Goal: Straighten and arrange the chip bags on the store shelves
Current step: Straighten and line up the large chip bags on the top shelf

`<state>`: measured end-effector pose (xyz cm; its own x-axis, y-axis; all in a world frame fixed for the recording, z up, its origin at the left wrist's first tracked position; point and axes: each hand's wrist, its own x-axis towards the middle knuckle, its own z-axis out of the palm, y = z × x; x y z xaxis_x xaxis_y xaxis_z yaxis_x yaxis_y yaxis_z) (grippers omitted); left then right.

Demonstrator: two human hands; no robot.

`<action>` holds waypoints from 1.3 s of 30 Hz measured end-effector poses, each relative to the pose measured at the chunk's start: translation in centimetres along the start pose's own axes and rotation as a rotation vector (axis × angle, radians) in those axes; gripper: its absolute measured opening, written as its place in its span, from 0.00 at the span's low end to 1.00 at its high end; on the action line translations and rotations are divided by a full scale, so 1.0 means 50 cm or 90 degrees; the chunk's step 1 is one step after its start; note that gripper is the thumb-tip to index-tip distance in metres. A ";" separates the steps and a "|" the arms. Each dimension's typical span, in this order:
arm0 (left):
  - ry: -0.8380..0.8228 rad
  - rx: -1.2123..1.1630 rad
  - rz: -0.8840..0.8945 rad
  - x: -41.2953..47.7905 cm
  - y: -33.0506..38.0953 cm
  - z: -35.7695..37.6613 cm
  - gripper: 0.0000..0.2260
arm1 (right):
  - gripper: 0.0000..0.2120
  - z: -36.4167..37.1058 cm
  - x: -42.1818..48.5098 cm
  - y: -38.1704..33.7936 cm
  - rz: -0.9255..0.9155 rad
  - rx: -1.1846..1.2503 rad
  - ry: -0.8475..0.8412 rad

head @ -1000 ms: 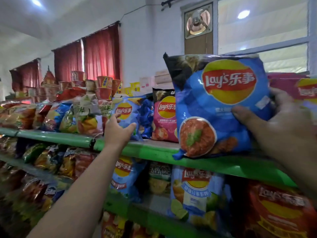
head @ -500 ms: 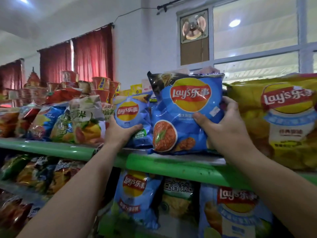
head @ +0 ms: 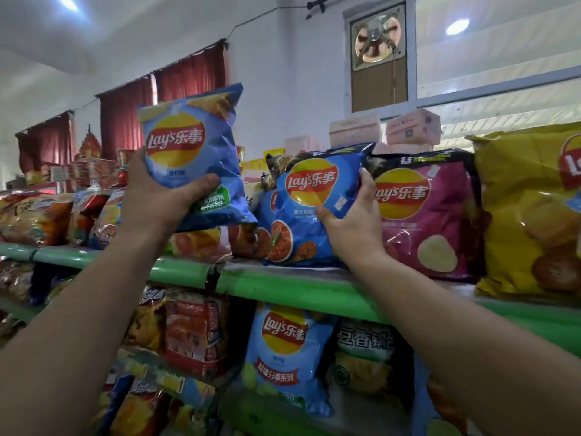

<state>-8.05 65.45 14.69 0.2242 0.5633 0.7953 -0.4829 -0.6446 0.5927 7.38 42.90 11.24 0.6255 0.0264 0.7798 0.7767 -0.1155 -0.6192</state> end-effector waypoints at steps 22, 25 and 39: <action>-0.088 0.008 0.006 -0.107 -0.008 0.111 0.45 | 0.12 -0.017 0.013 -0.043 0.001 0.079 -0.018; -0.139 -0.044 0.023 -0.152 0.032 0.156 0.48 | 0.16 -0.097 -0.002 -0.076 -0.022 0.161 -0.078; -0.440 -0.317 0.103 -0.406 0.283 0.449 0.40 | 0.15 -0.617 -0.044 -0.109 -0.065 -0.049 0.026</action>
<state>-0.42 33.26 9.78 0.5068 -0.0613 0.8599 -0.8317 -0.2973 0.4690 -0.50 12.82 15.75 0.5381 0.0012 0.8429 0.8278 -0.1896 -0.5281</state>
